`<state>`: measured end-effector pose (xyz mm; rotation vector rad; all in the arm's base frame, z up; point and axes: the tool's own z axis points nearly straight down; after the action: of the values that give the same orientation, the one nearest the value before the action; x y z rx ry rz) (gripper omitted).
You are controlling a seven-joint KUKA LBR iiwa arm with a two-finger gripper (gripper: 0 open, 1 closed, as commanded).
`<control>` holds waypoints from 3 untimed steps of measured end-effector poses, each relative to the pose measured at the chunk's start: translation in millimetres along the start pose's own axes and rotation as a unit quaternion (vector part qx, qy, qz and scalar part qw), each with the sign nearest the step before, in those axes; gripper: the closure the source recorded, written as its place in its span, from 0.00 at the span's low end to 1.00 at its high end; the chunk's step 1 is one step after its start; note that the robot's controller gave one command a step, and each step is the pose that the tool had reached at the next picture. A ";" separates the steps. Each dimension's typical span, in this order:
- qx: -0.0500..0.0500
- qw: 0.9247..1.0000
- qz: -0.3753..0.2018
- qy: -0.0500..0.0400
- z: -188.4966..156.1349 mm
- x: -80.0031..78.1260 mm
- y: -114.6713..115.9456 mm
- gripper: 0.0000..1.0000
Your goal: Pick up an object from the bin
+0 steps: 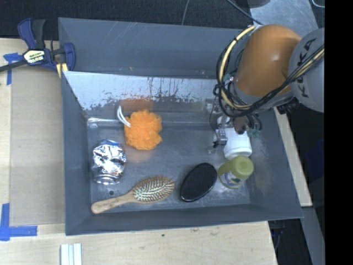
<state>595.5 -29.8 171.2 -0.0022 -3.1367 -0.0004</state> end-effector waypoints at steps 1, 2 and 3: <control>0.000 0.998 0.067 0.000 3.0 26.3 11.4 0.00; 0.000 1.000 -0.009 0.001 37.2 61.7 -8.8 0.00; 0.000 0.996 -0.089 0.004 88.2 101.2 12.2 0.00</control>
Offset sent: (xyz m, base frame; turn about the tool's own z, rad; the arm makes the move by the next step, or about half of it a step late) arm -0.0263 0.0117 -0.0027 0.1358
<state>493.9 -17.4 83.5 0.2758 -3.1174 -0.0026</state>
